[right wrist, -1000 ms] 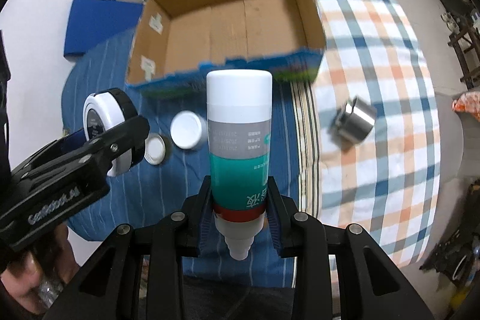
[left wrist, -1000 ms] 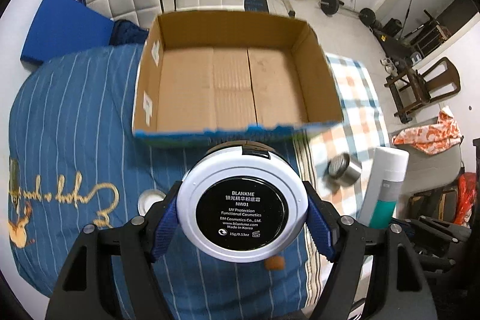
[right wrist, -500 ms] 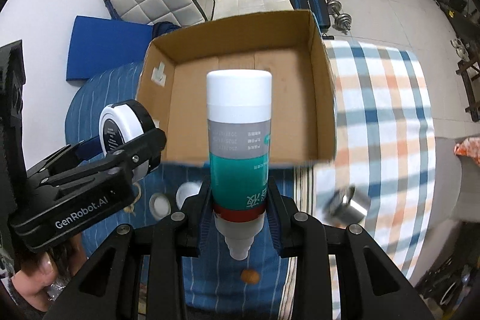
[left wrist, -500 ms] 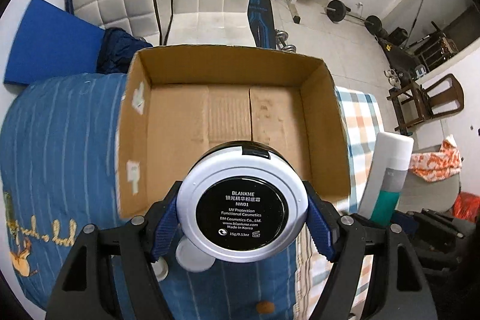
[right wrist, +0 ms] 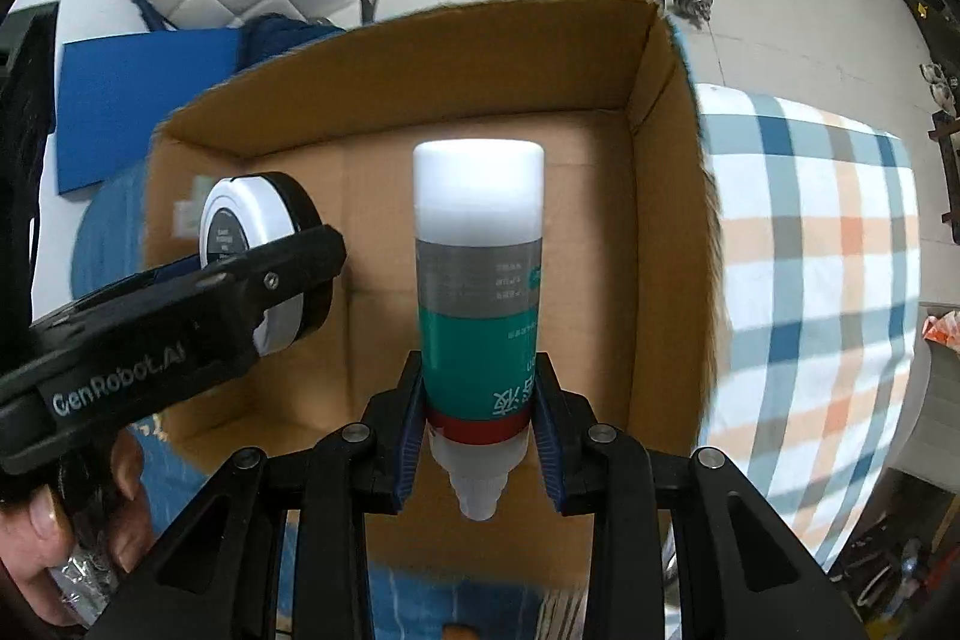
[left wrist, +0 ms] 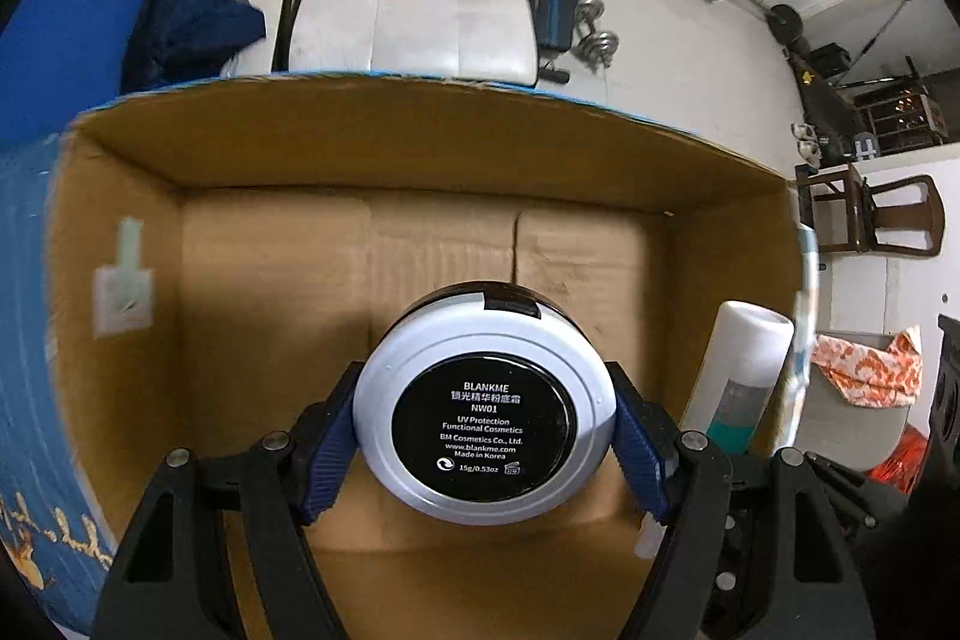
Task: Organize rigid objects
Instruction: 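Lift the jar and bottle and carry both tools over the cardboard box, then lower the jar and bottle into the box and open both tools, then grasp the steel can with the right tool while the left tool moves toward the white jar, then grasp the large white round jar with the left tool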
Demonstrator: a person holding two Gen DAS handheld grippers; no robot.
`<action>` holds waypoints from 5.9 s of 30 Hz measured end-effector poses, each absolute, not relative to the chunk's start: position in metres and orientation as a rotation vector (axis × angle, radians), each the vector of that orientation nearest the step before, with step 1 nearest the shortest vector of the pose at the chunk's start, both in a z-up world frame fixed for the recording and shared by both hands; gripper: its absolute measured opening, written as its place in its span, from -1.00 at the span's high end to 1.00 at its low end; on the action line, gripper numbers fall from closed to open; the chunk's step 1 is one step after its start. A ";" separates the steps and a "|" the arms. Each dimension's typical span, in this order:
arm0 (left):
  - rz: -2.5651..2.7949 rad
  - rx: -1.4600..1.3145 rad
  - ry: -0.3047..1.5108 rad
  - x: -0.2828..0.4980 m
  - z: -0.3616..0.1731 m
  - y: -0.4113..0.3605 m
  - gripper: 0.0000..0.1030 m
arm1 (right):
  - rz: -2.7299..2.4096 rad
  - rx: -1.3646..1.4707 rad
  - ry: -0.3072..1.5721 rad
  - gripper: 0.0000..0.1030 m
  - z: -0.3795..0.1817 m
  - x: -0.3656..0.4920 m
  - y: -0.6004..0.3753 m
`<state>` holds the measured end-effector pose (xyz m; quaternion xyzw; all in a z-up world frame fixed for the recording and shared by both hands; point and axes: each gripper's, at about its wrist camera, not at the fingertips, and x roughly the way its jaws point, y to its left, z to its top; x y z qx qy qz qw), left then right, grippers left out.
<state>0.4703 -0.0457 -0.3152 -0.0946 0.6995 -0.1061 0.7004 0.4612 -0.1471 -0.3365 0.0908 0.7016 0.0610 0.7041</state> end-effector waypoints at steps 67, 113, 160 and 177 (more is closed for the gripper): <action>-0.098 -0.027 1.229 0.319 -0.167 -0.008 -0.99 | 0.080 0.049 1.335 -1.00 -0.237 0.329 -0.118; 0.081 -0.029 1.679 0.241 -0.386 0.015 -0.99 | -0.186 -0.528 1.517 -0.47 -0.416 0.207 -0.150; -0.001 -0.047 1.751 0.214 -0.436 -0.015 -0.29 | -0.009 0.210 1.839 -0.41 -0.463 0.224 -0.231; 0.008 -0.030 1.690 0.189 -0.420 -0.021 -0.27 | -0.092 0.205 1.799 -0.40 -0.473 0.196 -0.193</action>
